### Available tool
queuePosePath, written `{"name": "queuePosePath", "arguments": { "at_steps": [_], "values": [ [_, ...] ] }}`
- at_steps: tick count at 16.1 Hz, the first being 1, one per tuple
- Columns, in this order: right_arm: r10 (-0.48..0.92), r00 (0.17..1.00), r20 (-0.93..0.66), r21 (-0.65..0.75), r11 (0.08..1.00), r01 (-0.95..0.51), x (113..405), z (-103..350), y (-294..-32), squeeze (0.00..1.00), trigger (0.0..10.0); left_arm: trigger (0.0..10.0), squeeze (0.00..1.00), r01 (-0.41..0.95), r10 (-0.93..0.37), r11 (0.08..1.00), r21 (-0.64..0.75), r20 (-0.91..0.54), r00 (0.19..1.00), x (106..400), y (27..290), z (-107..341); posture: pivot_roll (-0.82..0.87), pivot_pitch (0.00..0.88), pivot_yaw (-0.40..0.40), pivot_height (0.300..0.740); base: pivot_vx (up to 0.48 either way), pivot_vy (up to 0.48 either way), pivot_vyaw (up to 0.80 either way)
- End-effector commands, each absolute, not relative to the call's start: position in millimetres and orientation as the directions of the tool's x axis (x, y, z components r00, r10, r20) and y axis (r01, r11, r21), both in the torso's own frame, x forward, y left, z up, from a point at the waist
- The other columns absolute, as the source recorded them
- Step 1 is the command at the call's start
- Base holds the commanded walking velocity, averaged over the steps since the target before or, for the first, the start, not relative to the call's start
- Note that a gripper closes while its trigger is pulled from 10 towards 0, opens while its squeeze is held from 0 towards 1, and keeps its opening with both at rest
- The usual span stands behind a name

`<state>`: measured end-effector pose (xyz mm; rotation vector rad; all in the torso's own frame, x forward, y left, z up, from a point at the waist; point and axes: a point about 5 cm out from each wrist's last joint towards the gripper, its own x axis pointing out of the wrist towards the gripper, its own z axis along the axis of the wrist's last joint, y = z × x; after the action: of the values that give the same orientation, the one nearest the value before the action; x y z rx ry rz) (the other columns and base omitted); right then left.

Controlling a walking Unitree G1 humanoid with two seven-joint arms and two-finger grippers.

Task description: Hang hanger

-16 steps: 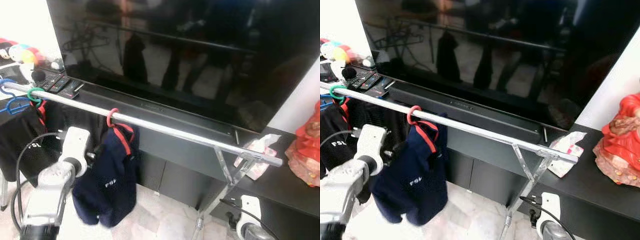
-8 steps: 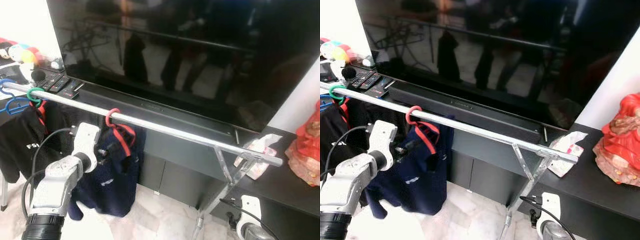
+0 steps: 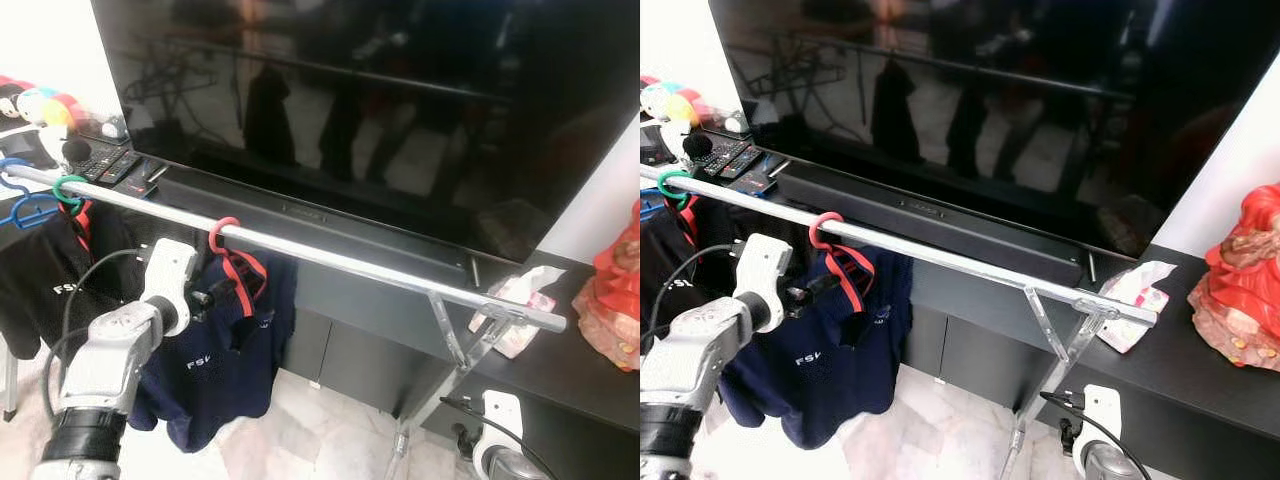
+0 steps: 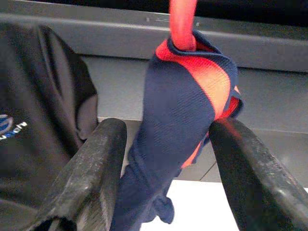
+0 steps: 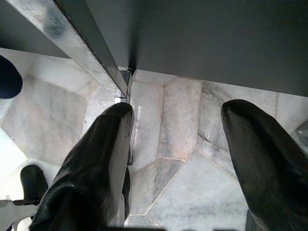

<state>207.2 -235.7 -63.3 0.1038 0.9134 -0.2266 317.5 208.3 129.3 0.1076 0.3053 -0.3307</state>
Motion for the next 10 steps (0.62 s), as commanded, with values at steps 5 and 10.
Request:
{"name": "queuePosePath", "arguments": {
  "at_steps": [5,10],
  "values": [
    [-0.165,0.593,-0.788,-0.006,0.965,0.26,206.8,-62.6,-238.8,0.0,10.0,9.3,0.0,0.377,-0.349,0.925,0.036,-0.309,0.885,328.7,201.8,126.2,0.05,0.0,-0.094,0.716,0.0,0.0,0.0],
    [-0.165,0.593,-0.788,-0.004,0.965,0.263,207.2,-62.5,-238.3,0.0,10.0,5.1,0.0,0.451,-0.404,0.89,0.06,-0.351,0.844,328.0,204.6,121.6,0.05,0.0,-0.092,0.716,0.0,0.0,0.0]
  ]
}}
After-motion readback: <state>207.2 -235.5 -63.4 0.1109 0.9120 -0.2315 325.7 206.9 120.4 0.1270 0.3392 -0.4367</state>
